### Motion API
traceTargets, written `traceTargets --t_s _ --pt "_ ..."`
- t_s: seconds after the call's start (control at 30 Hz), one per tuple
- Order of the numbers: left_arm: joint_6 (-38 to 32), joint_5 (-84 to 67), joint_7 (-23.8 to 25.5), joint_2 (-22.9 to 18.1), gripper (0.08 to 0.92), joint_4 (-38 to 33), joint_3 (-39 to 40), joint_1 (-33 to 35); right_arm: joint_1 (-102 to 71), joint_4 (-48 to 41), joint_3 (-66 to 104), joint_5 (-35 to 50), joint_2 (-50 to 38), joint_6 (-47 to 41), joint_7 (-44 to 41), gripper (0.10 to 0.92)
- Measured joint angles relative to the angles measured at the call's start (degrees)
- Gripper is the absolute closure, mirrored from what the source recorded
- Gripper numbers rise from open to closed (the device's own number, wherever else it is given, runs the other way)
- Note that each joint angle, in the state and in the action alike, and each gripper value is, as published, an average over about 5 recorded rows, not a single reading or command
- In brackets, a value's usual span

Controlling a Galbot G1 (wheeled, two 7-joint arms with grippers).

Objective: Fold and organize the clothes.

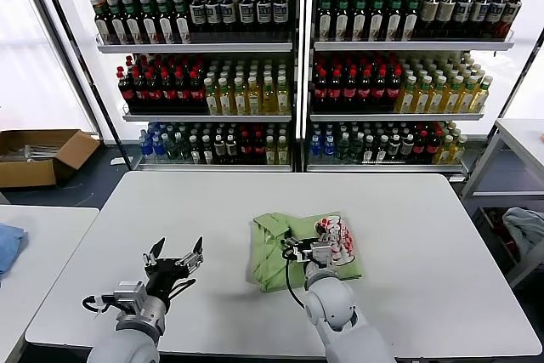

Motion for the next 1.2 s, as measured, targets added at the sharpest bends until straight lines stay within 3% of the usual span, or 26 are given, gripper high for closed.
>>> traceTargets --t_s 0.4,0.87,1.2 --pt "-2.2 0.2 0.5 -0.9 0.177 -0.7 0.1 0.2 -1.7 6.8 2.5 -1.1 -0.4 5.0 0.1 0.203" --pt "-7.3 0.5 1.1 -2.9 0.177 0.0 -0.8 0.0 -15.8 21.5 11.7 -2.8 -8.2 4.1 -0.4 0.203" --pt "-9.5 1.7 2.1 -3.4 0.177 1.1 -1.9 0.5 -22.2 25.6 16.9 -2.8 -9.0 4.0 -0.4 0.203"
